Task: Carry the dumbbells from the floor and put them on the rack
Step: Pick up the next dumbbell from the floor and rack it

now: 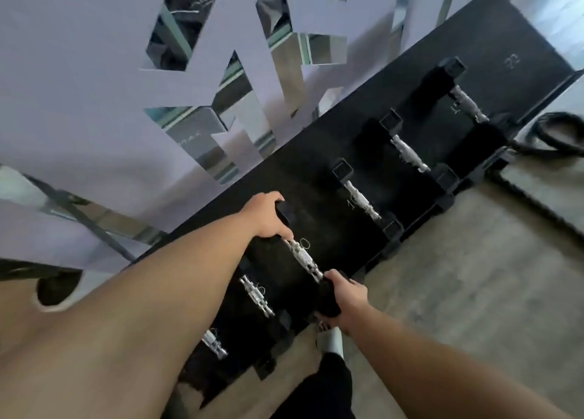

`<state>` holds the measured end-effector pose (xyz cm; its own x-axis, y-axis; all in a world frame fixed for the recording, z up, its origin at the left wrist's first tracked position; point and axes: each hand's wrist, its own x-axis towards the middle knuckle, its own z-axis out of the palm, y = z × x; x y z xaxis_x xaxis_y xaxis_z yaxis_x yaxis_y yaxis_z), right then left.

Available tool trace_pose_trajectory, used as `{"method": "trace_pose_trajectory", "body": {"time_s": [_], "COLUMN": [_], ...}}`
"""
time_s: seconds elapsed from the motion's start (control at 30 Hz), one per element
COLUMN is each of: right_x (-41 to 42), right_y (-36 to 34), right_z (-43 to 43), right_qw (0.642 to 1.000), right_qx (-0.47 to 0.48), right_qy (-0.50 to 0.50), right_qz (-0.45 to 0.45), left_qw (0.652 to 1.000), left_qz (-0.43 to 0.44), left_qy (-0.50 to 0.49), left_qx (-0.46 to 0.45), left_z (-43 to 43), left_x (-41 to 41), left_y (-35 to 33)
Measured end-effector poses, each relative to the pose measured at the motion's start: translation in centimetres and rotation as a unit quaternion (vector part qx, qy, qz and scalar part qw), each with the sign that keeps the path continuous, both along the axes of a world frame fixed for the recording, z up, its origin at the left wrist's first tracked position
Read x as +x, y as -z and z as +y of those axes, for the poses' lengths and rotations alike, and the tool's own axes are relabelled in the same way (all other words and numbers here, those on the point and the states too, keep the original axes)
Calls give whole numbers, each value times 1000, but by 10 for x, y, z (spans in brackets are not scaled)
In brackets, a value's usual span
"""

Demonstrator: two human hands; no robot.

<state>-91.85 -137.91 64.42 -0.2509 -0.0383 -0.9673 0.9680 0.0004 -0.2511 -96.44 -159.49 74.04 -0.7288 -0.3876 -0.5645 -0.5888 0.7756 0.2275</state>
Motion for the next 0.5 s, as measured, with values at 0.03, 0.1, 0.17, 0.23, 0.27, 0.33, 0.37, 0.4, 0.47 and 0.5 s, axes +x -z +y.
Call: {"method": "trace_pose_trajectory", "body": {"time_s": [0.03, 0.1, 0.17, 0.23, 0.27, 0.33, 0.37, 0.4, 0.47, 0.5], "right_x": [-4, -11, -16, -20, -21, -24, -23, -21, -18, -16], "right_y": [0, 4, 9, 26, 38, 43, 45, 44, 36, 35], "right_z": [-5, -13, -20, -25, -27, -31, -32, -33, -36, -36], "right_qw": [1000, 1000, 999, 999, 998, 996, 996, 994, 988, 983], "right_qx": [7, 21, 33, 54, 64, 85, 93, 108, 148, 160], "right_qy": [5, 10, 7, 4, 5, 1, -3, -10, -44, -71], "right_qz": [-2, -3, 2, 6, 7, 5, 0, 3, 27, 51], "left_qw": [1000, 1000, 1000, 999, 999, 999, 999, 999, 999, 999], "left_qz": [2, 2, 2, 7, 11, 16, 17, 19, 24, 32], "left_qy": [0, -1, -2, 0, 1, 8, 10, 11, 4, 0], "left_qx": [4, 14, 27, 35, 35, 36, 37, 39, 42, 38], "left_z": [-7, -19, -26, -29, -31, -32, -33, -33, -32, -31], "left_x": [-4, -11, -15, -20, -22, -25, -26, -27, -26, -25], "left_y": [5, 14, 24, 32, 37, 44, 48, 52, 61, 67]}}
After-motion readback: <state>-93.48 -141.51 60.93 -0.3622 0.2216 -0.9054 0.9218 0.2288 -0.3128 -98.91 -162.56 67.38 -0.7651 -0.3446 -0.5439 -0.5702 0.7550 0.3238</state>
